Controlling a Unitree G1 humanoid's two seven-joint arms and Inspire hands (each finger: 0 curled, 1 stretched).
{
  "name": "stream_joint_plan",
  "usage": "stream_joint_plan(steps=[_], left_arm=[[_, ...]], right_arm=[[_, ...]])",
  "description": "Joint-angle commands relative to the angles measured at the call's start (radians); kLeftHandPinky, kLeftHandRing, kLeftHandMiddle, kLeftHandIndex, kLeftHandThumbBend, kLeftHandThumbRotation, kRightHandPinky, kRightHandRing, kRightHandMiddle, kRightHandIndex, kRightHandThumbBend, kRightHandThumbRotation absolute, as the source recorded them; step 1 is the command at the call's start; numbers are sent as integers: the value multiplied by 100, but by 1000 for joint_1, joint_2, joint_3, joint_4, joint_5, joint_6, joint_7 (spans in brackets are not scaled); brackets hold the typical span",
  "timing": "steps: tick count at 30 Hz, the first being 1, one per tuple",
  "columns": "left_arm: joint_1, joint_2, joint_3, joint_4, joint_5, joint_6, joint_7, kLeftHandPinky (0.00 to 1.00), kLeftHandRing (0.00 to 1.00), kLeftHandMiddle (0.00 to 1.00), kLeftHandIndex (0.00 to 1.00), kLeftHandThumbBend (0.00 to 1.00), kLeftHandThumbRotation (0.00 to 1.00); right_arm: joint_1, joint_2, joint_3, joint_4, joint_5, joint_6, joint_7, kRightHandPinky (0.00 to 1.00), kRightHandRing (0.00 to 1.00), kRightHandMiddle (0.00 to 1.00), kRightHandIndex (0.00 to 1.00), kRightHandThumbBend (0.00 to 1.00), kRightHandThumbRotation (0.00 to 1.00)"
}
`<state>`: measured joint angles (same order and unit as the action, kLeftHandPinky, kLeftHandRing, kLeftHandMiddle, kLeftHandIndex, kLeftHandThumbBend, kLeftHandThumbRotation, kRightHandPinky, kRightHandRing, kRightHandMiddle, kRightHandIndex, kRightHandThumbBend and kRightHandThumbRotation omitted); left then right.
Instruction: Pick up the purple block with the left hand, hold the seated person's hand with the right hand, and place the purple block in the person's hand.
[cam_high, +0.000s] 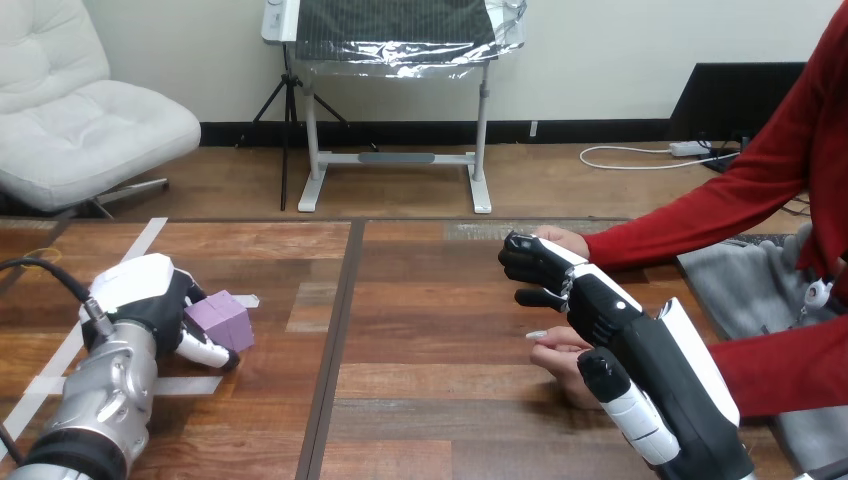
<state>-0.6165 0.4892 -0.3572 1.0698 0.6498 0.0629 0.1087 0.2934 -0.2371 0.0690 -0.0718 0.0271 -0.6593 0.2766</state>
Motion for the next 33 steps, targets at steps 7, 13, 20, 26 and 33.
stream_joint_plan(steps=[7,13,20,26,33], left_arm=[[-87,-6,-22,-28,11,17,12,61,71,73,72,85,36],[-91,-9,-27,-32,7,25,-1,63,72,75,73,85,40],[-98,-13,-26,-33,-1,33,-28,64,74,76,75,85,46],[-101,-18,-20,-36,-9,39,-41,66,76,78,76,85,48],[-106,-25,-14,-36,-21,53,-47,67,77,78,77,84,47]], right_arm=[[-49,0,-13,-48,15,6,-3,80,86,86,86,82,100],[-49,1,-13,-49,20,10,-2,81,86,86,86,83,100],[-49,2,-13,-49,21,11,-3,81,86,86,87,83,100],[-49,2,-13,-51,18,12,-5,81,86,87,87,83,100],[-51,1,-13,-51,19,9,-3,81,86,87,87,83,100]])
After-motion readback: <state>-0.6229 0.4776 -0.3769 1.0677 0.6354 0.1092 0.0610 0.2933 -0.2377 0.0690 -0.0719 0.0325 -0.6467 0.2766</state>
